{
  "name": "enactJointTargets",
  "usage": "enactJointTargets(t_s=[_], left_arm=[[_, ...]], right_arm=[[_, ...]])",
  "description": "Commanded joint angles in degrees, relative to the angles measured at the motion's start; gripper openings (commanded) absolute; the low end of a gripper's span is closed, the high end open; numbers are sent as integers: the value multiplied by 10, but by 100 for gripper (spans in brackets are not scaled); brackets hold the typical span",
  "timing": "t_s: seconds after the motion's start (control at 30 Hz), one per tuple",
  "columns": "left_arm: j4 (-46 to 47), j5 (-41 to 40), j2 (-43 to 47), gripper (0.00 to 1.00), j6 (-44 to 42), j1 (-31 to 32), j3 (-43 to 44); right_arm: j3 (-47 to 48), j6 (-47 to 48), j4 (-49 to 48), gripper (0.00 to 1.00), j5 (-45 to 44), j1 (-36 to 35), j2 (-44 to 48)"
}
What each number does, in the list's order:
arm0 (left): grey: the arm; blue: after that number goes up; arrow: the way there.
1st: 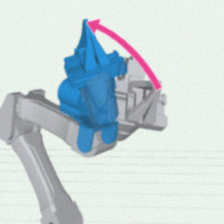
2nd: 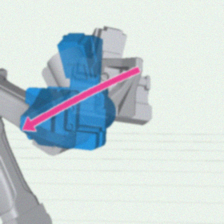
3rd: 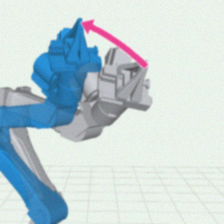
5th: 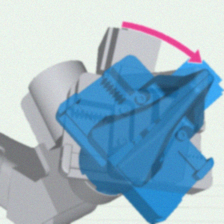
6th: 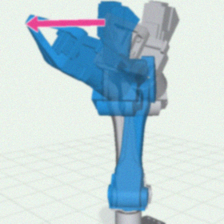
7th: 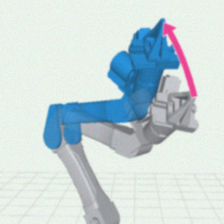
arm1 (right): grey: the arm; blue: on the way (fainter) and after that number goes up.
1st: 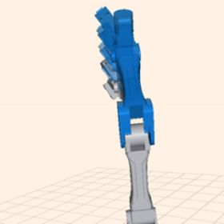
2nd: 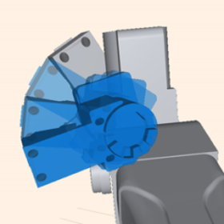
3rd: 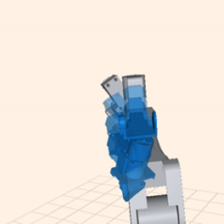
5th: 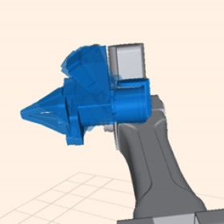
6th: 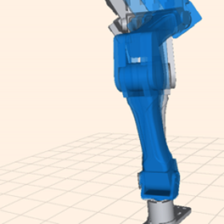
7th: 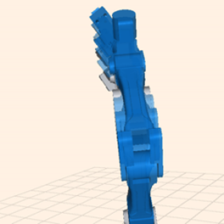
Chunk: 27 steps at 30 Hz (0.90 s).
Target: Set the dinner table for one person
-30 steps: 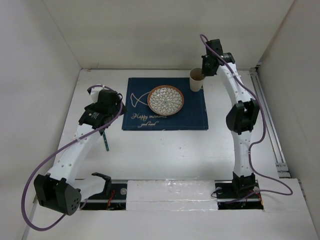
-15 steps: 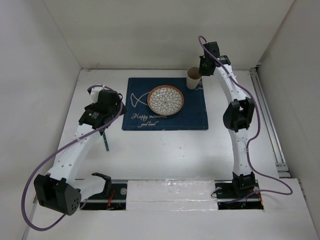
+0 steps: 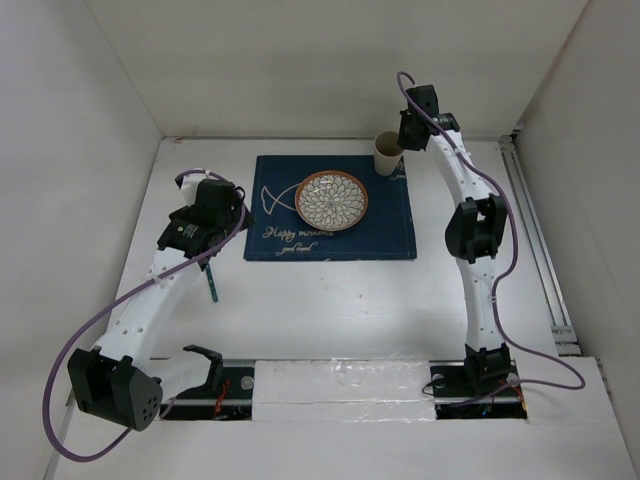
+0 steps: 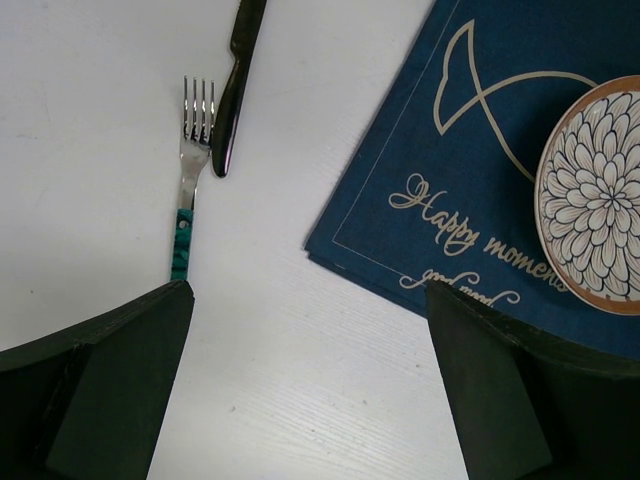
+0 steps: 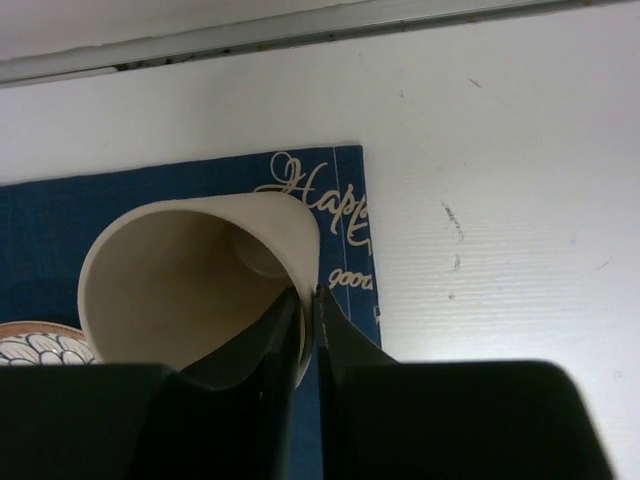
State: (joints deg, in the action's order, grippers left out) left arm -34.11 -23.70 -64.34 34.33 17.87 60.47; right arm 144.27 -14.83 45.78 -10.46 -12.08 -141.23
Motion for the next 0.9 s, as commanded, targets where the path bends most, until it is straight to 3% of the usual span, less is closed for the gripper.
enactJointTargets(t_s=[0.0,0.03,0.13,0.2,0.23,0.33,0.37,0.57,0.67,0.77,0.83,0.87], left_arm=[[-2,-13,10,100,-8,-2,18],[-2,-13,10,100,-8,-2,18],[-2,-13,4,100,-8,-2,18],[-2,-13,4,100,-8,-2,18],[-2,-13,4,100,-8,-2,18],[-2,-13,4,100,-8,-2,18],[-2,-13,4,100,-8,-2,18],[-2,-23,-7,100,-8,-2,18],[-2,-46,-19,100,13,-2,18],[-19,-77,-50,100,39,-2,36],[-25,-69,-70,100,45,-36,48],[-12,-17,-79,100,45,-60,48]], right_arm=[[17,-3,-32,17,11,0,-8],[17,-8,-32,22,18,0,-8],[33,-8,-37,24,23,-5,-8],[39,-13,-37,38,30,-5,-8],[44,-13,-37,60,30,-5,-3],[44,-19,-42,82,35,-5,13],[39,-19,-51,99,35,-5,20],[45,-17,-70,100,-23,-10,119],[-19,24,-96,100,-68,-37,225],[-182,42,-153,100,-98,-73,359],[-282,42,-197,100,-33,-87,425],[-372,18,-225,100,-13,-87,484]])
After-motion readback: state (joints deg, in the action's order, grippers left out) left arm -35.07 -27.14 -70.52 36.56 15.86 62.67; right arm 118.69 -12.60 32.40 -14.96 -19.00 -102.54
